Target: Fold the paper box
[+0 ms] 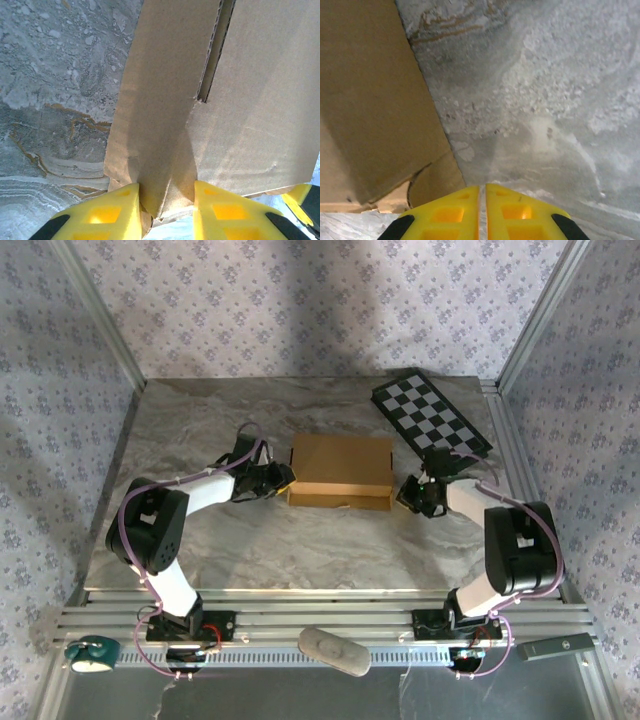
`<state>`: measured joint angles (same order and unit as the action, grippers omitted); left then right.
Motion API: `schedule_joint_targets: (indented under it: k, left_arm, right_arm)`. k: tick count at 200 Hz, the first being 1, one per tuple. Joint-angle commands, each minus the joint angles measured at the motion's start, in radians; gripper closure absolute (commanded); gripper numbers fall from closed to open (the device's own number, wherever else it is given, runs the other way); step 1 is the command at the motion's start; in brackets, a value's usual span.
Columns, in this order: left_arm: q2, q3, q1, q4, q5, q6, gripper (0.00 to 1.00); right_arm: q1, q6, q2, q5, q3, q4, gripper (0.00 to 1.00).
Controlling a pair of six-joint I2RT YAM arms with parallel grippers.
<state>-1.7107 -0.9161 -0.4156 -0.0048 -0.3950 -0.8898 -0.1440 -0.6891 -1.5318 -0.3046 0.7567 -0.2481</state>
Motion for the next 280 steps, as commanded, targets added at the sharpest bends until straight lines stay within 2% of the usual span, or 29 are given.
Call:
schedule_joint_targets:
  k: [1,83,155,280]
  left_arm:
    - [-0.025,-0.013,-0.008,-0.056,0.025,0.025,0.73]
    - [-0.036,-0.024,-0.008,-0.052,0.019,0.020,0.73]
    - [-0.043,-0.030,-0.008,-0.052,0.016,0.019,0.73]
    - [-0.043,-0.029,-0.008,-0.055,0.018,0.019,0.73]
  right_arm:
    - [0.010,-0.011,-0.021,-0.016,0.036,0.031,0.87]
    - [0.006,-0.073,-0.005,-0.058,0.029,0.081,0.87]
    - [0.004,-0.115,0.003,-0.077,0.008,0.114,1.00]
    - [-0.022,-0.152,0.037,-0.069,-0.048,0.136,1.00]
